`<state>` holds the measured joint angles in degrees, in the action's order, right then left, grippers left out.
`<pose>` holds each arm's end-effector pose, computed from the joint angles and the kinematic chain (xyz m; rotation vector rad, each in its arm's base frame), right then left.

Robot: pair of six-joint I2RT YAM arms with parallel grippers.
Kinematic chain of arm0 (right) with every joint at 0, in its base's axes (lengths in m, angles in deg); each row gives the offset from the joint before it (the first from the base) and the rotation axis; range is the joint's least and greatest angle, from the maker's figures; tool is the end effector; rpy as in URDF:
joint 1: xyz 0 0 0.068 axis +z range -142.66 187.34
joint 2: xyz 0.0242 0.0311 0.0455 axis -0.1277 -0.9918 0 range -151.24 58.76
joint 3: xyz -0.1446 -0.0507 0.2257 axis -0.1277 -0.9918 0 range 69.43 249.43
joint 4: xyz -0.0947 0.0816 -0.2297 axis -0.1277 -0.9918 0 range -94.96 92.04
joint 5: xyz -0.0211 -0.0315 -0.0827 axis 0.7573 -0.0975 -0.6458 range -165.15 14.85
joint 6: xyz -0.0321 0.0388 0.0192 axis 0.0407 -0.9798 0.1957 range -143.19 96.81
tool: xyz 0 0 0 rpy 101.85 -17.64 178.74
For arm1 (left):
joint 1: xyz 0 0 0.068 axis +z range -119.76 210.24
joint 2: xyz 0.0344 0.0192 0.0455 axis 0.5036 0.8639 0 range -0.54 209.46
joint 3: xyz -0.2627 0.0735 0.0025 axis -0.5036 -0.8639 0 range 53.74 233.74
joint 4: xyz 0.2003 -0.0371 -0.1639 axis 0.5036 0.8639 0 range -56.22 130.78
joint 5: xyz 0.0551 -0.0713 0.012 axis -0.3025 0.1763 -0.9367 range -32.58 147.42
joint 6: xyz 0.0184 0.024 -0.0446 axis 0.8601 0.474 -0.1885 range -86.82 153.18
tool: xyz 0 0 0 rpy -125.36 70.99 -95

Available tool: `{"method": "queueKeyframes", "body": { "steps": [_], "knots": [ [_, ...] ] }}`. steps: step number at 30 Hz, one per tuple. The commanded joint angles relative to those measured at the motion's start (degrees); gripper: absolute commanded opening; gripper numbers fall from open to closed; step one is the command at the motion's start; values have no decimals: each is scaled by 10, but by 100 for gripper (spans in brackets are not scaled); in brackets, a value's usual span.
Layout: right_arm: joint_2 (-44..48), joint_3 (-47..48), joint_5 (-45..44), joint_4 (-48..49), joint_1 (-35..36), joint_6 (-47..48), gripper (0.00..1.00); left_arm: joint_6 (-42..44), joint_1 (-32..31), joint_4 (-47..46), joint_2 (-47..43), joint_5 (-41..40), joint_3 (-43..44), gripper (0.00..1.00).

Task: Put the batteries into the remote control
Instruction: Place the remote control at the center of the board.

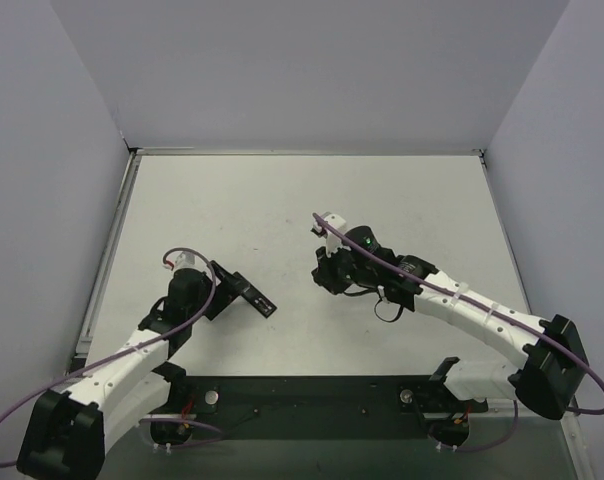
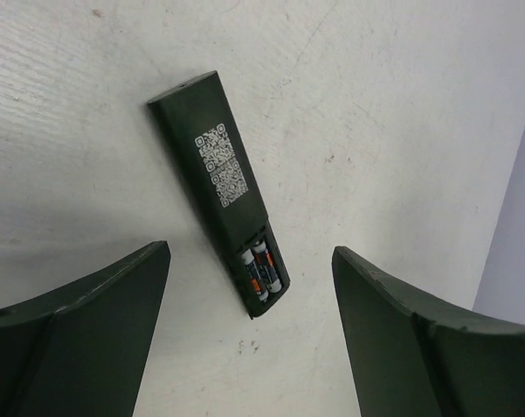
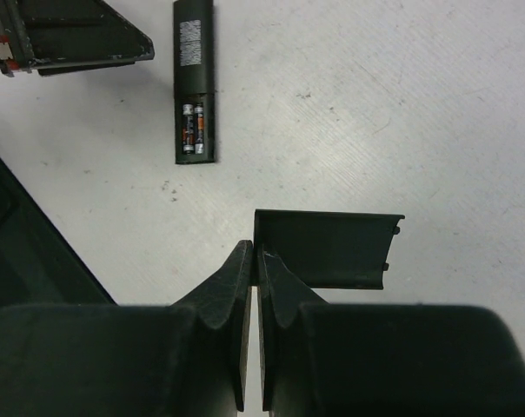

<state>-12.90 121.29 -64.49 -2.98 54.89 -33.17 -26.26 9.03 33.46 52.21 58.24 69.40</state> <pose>0.1886 0.2161 0.2918 -0.7913 1.9391 0.8143 0.1674 -0.0654 0.1581 -0.7550 2.2040 -0.7682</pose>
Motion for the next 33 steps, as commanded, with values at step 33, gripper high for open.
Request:
{"method": "queueKeyframes", "body": {
  "steps": [33],
  "knots": [
    [84,-83,326,411,36,75,1,-299,-127,-608,-27,144,-8,86]
  ]
}}
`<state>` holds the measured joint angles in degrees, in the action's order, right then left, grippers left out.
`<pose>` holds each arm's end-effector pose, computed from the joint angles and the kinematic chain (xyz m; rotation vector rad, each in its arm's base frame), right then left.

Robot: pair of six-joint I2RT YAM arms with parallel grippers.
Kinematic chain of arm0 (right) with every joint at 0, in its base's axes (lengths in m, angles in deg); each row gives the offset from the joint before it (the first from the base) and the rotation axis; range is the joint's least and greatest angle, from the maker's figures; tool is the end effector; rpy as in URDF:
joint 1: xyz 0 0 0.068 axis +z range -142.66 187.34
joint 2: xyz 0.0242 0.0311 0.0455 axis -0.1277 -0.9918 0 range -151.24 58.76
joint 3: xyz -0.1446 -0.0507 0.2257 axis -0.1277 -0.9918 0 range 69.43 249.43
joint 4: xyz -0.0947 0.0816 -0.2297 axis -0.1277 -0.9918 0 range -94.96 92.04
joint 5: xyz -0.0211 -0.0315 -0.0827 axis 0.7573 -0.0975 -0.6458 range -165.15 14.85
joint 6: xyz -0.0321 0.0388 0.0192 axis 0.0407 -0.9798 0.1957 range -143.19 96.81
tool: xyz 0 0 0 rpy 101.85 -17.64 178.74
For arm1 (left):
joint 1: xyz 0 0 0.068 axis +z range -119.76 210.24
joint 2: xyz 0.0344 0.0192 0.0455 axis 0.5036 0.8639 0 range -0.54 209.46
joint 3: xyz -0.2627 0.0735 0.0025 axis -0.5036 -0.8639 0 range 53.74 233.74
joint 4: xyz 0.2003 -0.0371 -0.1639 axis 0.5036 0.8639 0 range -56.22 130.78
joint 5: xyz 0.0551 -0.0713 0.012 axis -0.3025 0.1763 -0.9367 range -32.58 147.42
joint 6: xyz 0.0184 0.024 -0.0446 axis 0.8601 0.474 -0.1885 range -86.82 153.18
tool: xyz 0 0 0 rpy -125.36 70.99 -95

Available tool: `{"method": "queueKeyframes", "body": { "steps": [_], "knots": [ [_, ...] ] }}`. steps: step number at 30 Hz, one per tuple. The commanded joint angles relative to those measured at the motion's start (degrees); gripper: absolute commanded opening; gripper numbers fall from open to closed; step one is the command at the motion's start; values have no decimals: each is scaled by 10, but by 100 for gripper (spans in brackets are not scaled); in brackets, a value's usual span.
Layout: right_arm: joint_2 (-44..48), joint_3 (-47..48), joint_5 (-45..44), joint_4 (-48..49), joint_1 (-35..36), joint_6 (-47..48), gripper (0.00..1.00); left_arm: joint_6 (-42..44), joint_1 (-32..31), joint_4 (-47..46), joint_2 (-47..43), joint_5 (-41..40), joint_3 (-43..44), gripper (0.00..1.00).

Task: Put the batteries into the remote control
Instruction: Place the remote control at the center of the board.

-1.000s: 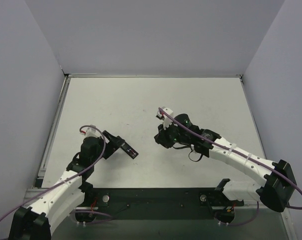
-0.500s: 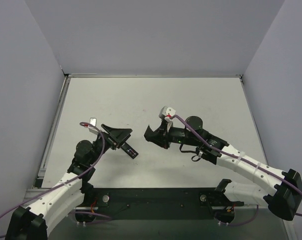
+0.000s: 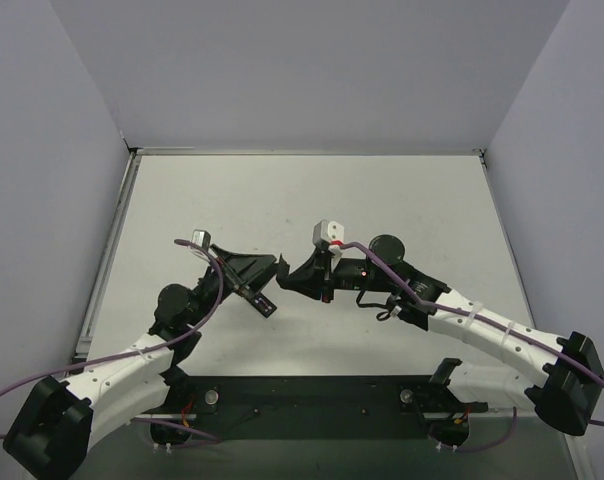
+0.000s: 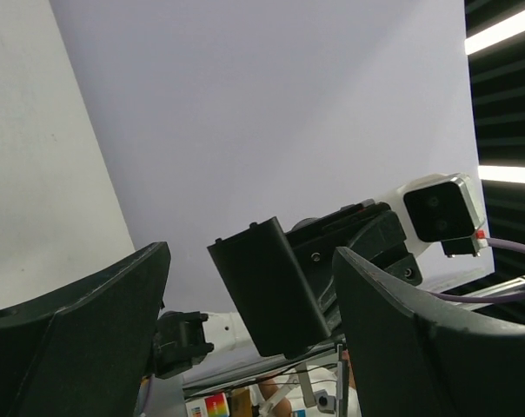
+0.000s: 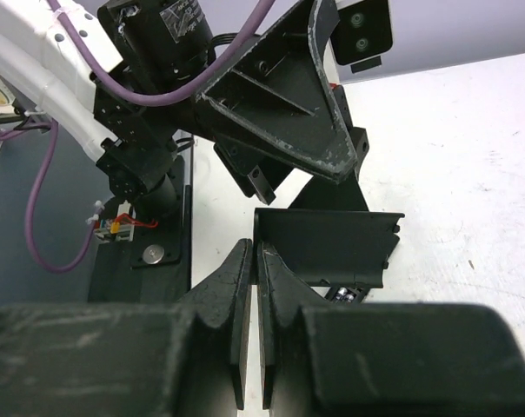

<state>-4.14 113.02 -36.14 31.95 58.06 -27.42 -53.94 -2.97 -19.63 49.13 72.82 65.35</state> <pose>0.1414 0.2084 0.3428 -1.1235 1.0717 1.2426 0.1484 -0.1084 0.2397 -0.4658 1.5333 -1.9015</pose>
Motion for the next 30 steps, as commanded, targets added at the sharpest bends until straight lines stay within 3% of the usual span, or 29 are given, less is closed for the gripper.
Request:
{"method": "queueKeyframes", "body": {
  "steps": [1,17,30],
  "knots": [
    [-5,0,45,65,4,19,1,-22,-9,-79,5,0,33,86],
    [-8,-11,56,104,3,19,1,-37,-39,-134,69,10,46,84],
    [-8,-25,63,103,3,23,3,-47,-42,-161,59,-20,32,61]
  ]
}}
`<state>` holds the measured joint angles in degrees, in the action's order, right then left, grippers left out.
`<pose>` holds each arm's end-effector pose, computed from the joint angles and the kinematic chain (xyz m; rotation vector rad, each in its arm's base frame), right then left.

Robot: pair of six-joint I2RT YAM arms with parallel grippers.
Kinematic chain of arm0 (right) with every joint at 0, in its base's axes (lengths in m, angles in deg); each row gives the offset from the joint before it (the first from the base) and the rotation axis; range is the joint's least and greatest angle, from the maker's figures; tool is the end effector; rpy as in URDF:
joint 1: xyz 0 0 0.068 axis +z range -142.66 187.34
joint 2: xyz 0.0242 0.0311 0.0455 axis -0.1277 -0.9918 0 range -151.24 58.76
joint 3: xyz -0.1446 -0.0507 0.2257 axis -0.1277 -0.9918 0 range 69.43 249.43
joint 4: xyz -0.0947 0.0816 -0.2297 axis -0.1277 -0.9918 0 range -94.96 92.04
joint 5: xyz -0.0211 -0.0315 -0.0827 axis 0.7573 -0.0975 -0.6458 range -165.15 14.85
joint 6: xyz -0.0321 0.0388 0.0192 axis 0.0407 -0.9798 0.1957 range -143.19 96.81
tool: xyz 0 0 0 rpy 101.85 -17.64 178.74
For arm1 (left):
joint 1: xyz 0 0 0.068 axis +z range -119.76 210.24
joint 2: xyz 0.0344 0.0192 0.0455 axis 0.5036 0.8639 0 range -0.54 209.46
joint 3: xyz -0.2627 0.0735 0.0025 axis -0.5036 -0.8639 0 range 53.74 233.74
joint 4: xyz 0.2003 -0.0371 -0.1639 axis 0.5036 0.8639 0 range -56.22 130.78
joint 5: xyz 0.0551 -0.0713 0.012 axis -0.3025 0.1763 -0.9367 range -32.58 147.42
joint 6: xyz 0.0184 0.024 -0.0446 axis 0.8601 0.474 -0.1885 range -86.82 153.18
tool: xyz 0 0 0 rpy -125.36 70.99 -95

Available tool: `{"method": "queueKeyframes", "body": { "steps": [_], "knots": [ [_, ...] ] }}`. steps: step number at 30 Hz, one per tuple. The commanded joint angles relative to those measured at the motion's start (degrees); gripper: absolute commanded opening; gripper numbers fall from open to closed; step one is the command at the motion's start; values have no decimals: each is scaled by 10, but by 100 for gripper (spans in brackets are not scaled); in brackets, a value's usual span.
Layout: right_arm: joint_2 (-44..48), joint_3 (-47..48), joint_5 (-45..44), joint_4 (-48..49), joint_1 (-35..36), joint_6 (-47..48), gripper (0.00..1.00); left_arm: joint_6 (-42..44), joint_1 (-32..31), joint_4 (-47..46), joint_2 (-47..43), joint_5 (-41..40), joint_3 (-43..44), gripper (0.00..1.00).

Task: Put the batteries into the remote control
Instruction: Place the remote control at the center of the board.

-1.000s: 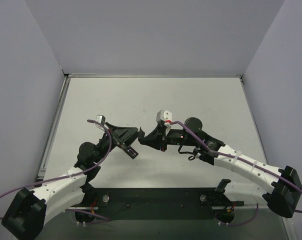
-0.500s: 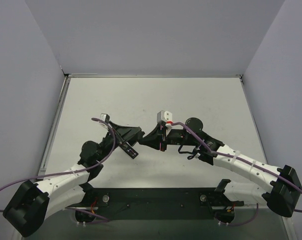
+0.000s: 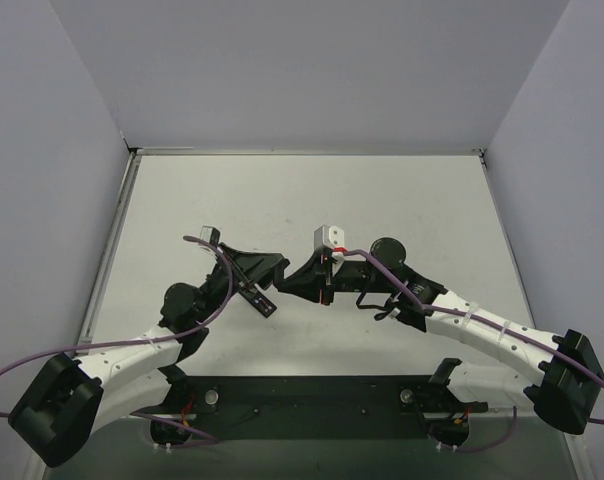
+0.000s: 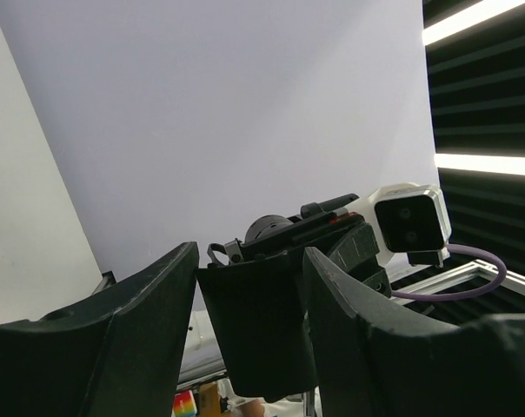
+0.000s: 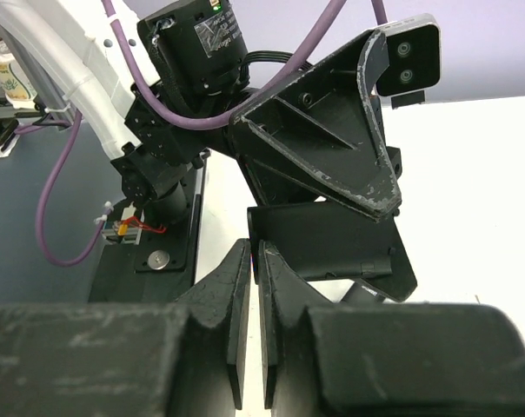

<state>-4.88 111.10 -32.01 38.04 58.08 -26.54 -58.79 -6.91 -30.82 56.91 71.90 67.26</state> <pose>0.1390 0.2086 0.3383 -1.1725 0.9648 1.2660 0.1522 -0.1264 0.2476 -0.4484 1.4665 -2.0522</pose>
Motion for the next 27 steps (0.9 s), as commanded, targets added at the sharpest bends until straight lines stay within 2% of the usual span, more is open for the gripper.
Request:
{"method": "queueKeyframes", "body": {
  "steps": [1,5,7,10,11,16,17,20,22,23,27],
  "knots": [
    [-1,-5,22,42,3,14,3,2,-3,-47,-21,-10,14,56],
    [0,-7,20,42,1,14,5,6,-3,-41,-28,-17,11,45],
    [2,-7,13,41,1,13,6,8,-3,-34,-30,-22,9,42],
    [4,-5,0,31,1,14,12,20,-3,0,-46,-27,13,39],
    [4,-5,-3,21,1,15,17,35,-4,15,-52,-29,16,38],
    [22,6,-53,-34,8,28,44,103,-7,219,-134,-73,47,29],
    [25,7,-66,-43,10,29,48,114,-10,306,-149,-102,55,27],
    [36,16,-158,-84,41,62,54,147,-23,450,-197,-177,83,22],
    [33,29,-207,-109,66,77,58,162,-36,496,-219,-211,92,22],
    [31,36,-260,-117,91,77,59,165,-40,526,-223,-235,99,22],
    [5,53,-328,-115,117,41,60,171,-53,556,-220,-261,108,22]
  ]
}}
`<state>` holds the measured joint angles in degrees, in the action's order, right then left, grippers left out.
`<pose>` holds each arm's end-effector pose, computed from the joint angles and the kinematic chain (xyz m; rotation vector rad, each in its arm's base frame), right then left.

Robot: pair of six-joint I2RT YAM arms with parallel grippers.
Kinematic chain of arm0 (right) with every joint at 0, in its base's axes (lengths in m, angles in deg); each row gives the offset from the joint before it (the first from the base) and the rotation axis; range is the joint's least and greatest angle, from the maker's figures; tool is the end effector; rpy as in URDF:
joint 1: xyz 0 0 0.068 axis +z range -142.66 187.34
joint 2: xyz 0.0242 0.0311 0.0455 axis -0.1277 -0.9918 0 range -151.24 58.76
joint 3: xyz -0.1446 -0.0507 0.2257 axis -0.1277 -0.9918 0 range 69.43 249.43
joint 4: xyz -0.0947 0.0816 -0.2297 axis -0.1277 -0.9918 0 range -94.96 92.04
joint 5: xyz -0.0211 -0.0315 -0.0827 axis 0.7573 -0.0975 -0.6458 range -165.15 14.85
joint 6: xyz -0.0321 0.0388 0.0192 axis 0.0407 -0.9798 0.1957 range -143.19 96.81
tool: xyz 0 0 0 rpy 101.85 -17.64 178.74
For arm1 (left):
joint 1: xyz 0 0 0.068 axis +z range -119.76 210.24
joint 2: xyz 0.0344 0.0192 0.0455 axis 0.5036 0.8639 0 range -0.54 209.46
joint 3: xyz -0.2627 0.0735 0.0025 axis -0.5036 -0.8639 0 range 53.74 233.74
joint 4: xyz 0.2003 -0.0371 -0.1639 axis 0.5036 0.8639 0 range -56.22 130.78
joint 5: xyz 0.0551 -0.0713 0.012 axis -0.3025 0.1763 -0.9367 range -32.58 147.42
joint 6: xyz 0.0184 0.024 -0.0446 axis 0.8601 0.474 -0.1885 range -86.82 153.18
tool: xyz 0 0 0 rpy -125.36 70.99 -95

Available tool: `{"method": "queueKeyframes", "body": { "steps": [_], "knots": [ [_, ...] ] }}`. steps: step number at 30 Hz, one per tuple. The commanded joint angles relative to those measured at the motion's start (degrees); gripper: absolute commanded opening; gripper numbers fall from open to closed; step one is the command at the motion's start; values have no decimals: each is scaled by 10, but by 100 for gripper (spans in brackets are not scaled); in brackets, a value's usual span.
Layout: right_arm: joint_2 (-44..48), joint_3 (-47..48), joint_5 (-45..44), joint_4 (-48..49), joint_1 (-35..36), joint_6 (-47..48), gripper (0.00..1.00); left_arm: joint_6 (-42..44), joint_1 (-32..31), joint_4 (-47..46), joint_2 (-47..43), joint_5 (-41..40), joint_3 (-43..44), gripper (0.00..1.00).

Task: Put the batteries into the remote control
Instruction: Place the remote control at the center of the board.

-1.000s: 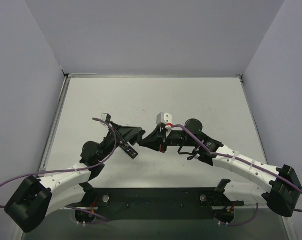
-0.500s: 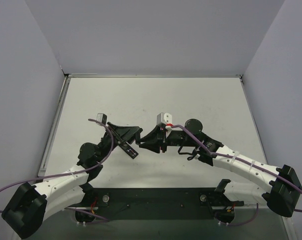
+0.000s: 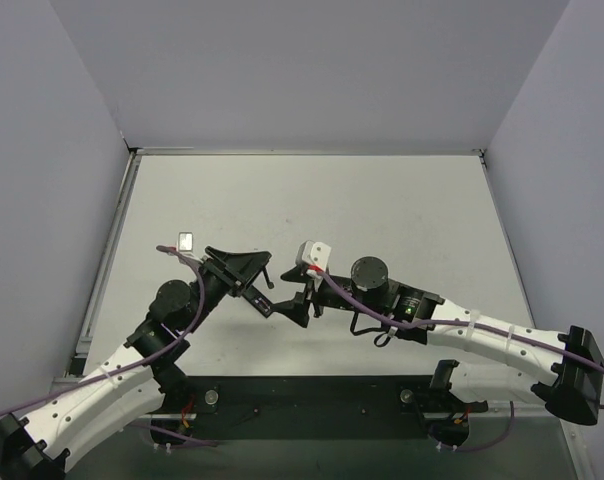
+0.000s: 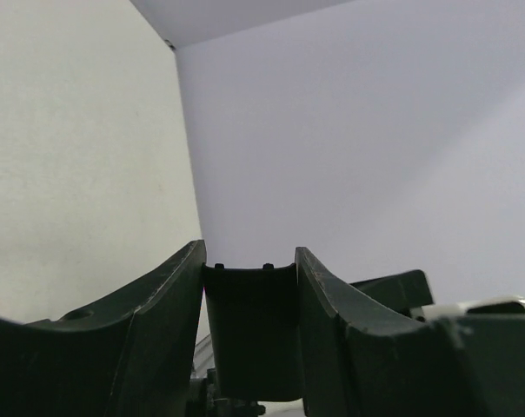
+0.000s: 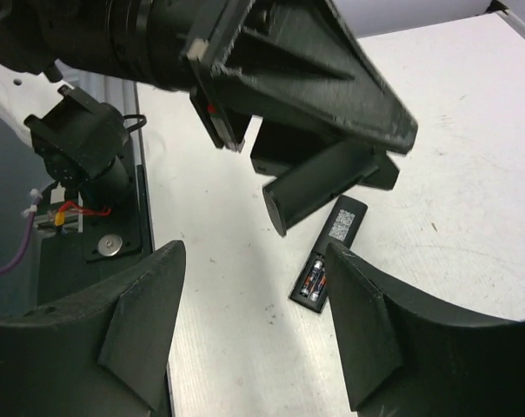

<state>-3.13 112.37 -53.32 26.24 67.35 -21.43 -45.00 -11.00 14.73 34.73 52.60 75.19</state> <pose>0.1152 0.2262 0.3333 -1.0784 1.1637 1.0898 0.1267 -0.1070 0.2757 -0.6152 1.5934 -1.5783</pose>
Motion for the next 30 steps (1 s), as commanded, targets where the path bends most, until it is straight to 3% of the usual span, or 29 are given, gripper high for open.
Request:
{"method": "queueKeyframes", "body": {
  "steps": [1,9,17,23,27,30],
  "knots": [
    [-16,43,-126,7,28,-16,60,34,-15,104,7,-70,30,22],
    [-61,75,-236,-10,59,-58,61,42,-44,117,22,-113,36,22],
    [-104,93,-255,-33,63,-91,57,44,-57,118,24,-137,35,22],
    [-115,98,-257,-48,60,-103,38,46,-62,111,25,-144,31,22],
    [-116,97,-238,-50,54,-115,12,46,-62,100,26,-146,23,22],
    [-112,93,-208,-54,35,-141,0,49,-62,94,25,-145,18,30]
  ]
}}
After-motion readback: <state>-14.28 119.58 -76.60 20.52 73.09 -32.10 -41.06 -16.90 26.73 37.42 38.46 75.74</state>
